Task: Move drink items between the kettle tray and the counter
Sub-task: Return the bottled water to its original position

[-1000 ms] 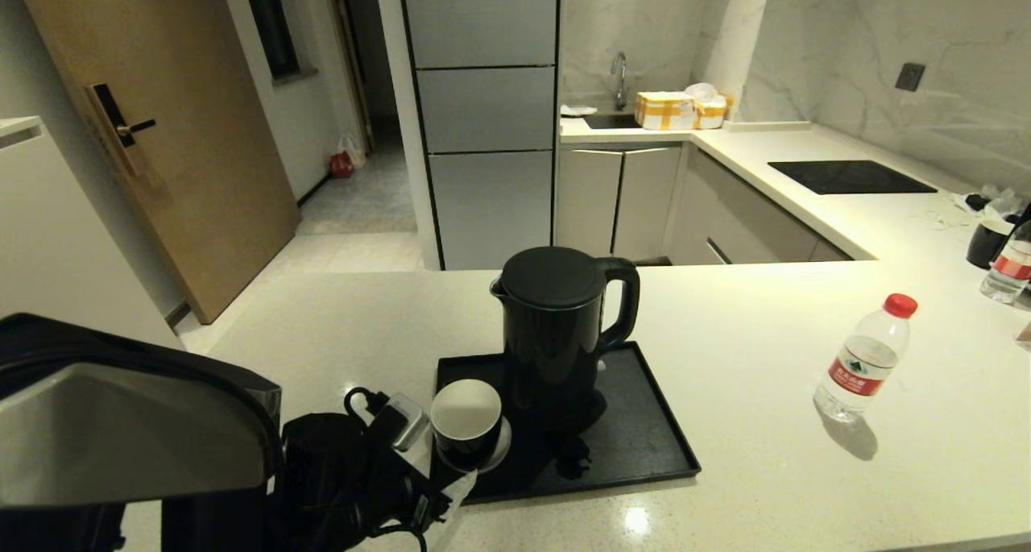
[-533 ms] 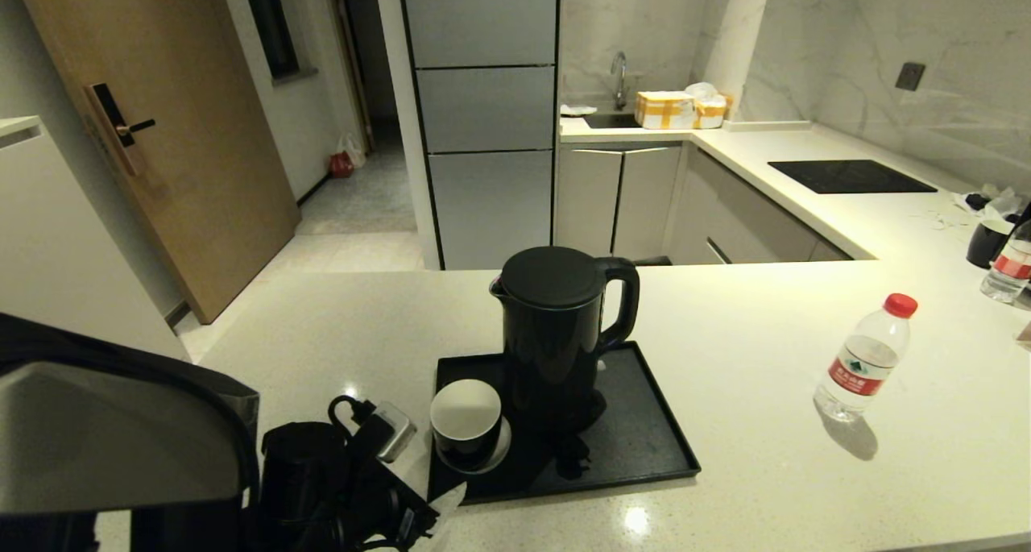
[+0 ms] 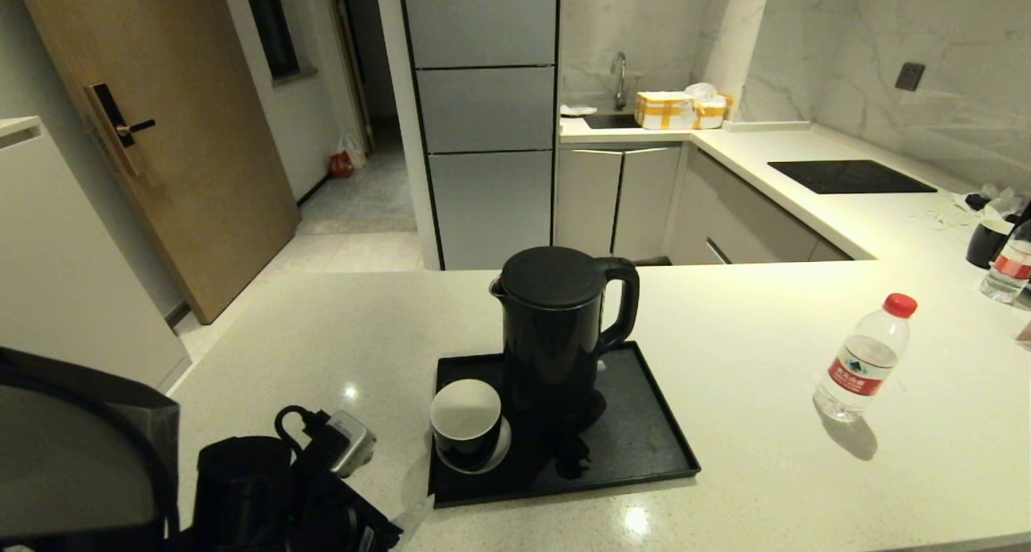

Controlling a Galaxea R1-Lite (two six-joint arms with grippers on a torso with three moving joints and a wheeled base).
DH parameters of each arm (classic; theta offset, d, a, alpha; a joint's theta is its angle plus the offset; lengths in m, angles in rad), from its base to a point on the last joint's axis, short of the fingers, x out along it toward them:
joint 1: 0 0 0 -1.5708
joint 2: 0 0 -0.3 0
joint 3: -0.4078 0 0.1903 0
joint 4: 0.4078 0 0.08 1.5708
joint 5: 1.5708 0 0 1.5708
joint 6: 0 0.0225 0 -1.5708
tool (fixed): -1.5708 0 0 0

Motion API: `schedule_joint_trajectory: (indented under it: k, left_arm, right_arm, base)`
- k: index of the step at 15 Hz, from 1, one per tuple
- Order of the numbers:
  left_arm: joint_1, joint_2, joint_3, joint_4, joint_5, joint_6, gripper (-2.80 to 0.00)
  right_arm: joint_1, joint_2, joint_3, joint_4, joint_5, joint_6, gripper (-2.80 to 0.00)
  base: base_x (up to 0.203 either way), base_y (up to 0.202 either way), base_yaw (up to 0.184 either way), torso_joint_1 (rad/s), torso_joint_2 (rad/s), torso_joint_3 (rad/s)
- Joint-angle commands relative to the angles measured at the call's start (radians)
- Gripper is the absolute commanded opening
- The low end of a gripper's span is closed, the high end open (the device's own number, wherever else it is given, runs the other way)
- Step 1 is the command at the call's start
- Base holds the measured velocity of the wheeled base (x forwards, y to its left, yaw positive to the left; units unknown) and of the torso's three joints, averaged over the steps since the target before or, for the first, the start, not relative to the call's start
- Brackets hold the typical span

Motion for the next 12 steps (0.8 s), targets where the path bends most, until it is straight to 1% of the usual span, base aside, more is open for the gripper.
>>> schedule_joint_trajectory:
  k: [1,2,3,4,5,6,8,9,10,11,12]
  left_arm:
    - [0.061,-0.088,0.011,-0.009,0.011,0.001,0.0]
    - [0.068,-0.093,0.012,-0.009,0.017,0.001,0.0]
    - [0.095,-0.116,0.009,-0.009,0.042,0.003,0.0]
    - [0.135,-0.151,0.003,-0.009,0.069,0.005,-2.8]
    - [0.195,-0.205,-0.01,-0.009,0.107,0.009,-2.8]
    - [0.227,-0.231,-0.023,-0.009,0.141,0.013,-2.8]
    - [0.229,-0.233,-0.025,-0.008,0.145,0.015,-2.8]
    - [0.252,-0.254,-0.048,0.019,0.181,0.025,-2.8]
    - [0.283,-0.304,-0.079,0.058,0.214,0.033,-2.8]
    - [0.321,-0.39,-0.143,0.153,0.24,0.037,-2.8]
    - [0.356,-0.512,-0.227,0.298,0.26,0.034,-2.8]
  right_arm:
    - [0.0,0.001,0.003,0.0,0.0,0.0,-2.8]
    - [0.0,0.001,0.003,0.0,0.0,0.0,-2.8]
    - [0.0,0.001,0.003,0.0,0.0,0.0,-2.8]
    - [-0.001,0.001,0.003,0.0,0.0,0.0,-2.8]
    - [-0.001,0.001,0.003,0.0,0.0,0.0,-2.8]
    - [-0.001,0.001,0.003,0.0,0.0,0.0,-2.8]
    - [-0.001,0.001,0.003,0.0,0.0,0.0,-2.8]
    - [0.0,0.001,0.003,0.0,0.0,0.0,-2.8]
    - [0.0,0.001,0.003,0.0,0.0,0.0,-2.8]
    - [0.0,0.001,0.003,0.0,0.0,0.0,-2.8]
    - [0.0,0.001,0.003,0.0,0.0,0.0,-2.8]
  base:
    - [0.0,0.0,0.0,0.0,0.0,0.0]
    - [0.0,0.0,0.0,0.0,0.0,0.0]
    - [0.0,0.0,0.0,0.0,0.0,0.0]
    - [0.0,0.0,0.0,0.0,0.0,0.0]
    - [0.0,0.0,0.0,0.0,0.0,0.0]
    - [0.0,0.0,0.0,0.0,0.0,0.0]
    - [0.0,0.0,0.0,0.0,0.0,0.0]
    - [0.0,0.0,0.0,0.0,0.0,0.0]
    - [0.0,0.0,0.0,0.0,0.0,0.0]
    - [0.0,0.0,0.0,0.0,0.0,0.0]
    - [0.0,0.0,0.0,0.0,0.0,0.0]
